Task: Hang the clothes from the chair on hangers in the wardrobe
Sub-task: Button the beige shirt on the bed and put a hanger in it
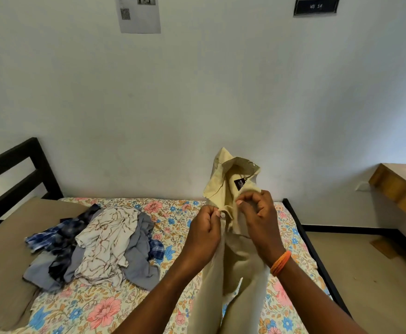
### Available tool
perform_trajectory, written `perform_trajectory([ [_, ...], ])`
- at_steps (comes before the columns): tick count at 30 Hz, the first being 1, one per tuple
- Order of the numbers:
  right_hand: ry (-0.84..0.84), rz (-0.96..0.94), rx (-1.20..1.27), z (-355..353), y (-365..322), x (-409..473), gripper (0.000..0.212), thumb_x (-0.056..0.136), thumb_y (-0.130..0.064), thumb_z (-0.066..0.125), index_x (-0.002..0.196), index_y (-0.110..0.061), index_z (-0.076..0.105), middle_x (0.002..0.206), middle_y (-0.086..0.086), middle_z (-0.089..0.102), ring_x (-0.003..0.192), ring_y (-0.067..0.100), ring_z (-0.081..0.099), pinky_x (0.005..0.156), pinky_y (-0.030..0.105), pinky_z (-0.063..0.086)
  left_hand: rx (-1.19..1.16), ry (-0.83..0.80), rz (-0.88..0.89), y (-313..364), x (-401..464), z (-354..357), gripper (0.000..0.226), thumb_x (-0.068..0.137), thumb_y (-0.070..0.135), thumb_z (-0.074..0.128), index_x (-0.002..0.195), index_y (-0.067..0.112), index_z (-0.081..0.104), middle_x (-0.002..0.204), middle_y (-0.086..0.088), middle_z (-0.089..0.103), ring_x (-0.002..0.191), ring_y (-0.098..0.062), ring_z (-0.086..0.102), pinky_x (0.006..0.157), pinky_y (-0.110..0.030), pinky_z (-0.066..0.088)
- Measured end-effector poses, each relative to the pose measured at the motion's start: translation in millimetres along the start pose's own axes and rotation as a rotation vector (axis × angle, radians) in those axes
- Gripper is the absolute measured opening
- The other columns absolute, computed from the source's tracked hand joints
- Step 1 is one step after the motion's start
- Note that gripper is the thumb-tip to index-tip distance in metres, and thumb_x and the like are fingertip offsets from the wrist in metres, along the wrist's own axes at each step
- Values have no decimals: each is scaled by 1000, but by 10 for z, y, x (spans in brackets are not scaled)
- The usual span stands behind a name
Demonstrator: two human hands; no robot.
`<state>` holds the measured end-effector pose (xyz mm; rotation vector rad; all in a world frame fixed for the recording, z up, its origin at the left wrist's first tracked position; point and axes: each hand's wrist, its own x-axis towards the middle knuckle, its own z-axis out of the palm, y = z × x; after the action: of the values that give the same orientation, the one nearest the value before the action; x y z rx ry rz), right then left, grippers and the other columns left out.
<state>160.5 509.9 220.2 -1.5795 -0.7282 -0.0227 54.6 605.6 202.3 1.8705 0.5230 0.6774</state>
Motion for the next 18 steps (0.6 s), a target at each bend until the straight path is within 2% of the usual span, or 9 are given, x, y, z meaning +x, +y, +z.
perform_trajectory([
  [3,9,-106,-88,-111,-53,107,3,93,-18,61,95,-20,62,99,1,62,94,9,60,82,31,50,140,-67,25,-158,10,6,23,104,24,45,83,29,51,75,10,55,65,5,50,56,-15,35],
  [4,-7,-144,-124,-154,-82,138,7,94,-16,63,99,-18,59,98,-1,62,93,6,60,79,28,50,190,-85,39,-218,17,8,23,104,23,47,82,31,51,74,12,55,66,7,51,56,-15,34],
  [7,-145,-180,-157,-308,-203,246,39,93,-14,67,119,-21,40,96,-3,58,77,-3,61,65,12,46,323,-94,88,-352,49,8,21,102,23,51,82,32,52,76,14,53,72,8,52,58,-12,34],
  [9,-237,-186,-220,-409,-236,355,56,92,-18,69,134,-23,33,92,-1,58,71,-1,60,62,11,46,438,-121,106,-347,93,-21,18,100,25,55,83,25,54,78,11,53,70,1,51,60,-21,37],
  [11,-284,-200,-299,-490,-239,456,68,91,-23,70,146,-25,31,91,-6,59,76,-1,60,68,9,45,614,-211,133,-210,150,-117,17,96,29,61,85,16,60,81,4,59,71,-8,55,63,-31,46],
  [12,-297,-215,-333,-536,-244,501,70,91,-24,71,149,-23,31,93,-9,60,80,-2,60,73,6,43,664,-259,153,-81,184,-181,18,94,30,64,84,15,62,80,3,61,70,-11,58,64,-31,48],
  [15,-303,-305,-427,-665,-253,615,70,89,-29,72,149,-17,39,117,-1,66,100,7,63,86,5,41,597,-317,227,454,246,-394,26,89,37,70,75,16,64,67,4,62,59,-8,59,58,-30,50],
  [16,-304,-338,-438,-706,-256,646,69,88,-31,73,147,-15,43,126,0,64,108,10,62,90,8,42,556,-266,282,637,267,-434,26,87,38,72,74,16,64,66,5,63,58,-8,61,58,-31,53],
  [18,-320,-375,-424,-786,-265,697,69,85,-38,74,144,-14,48,129,-6,61,108,8,62,89,9,45,525,-15,495,882,394,-449,22,86,37,74,83,17,65,76,5,66,63,-9,62,61,-31,53],
])
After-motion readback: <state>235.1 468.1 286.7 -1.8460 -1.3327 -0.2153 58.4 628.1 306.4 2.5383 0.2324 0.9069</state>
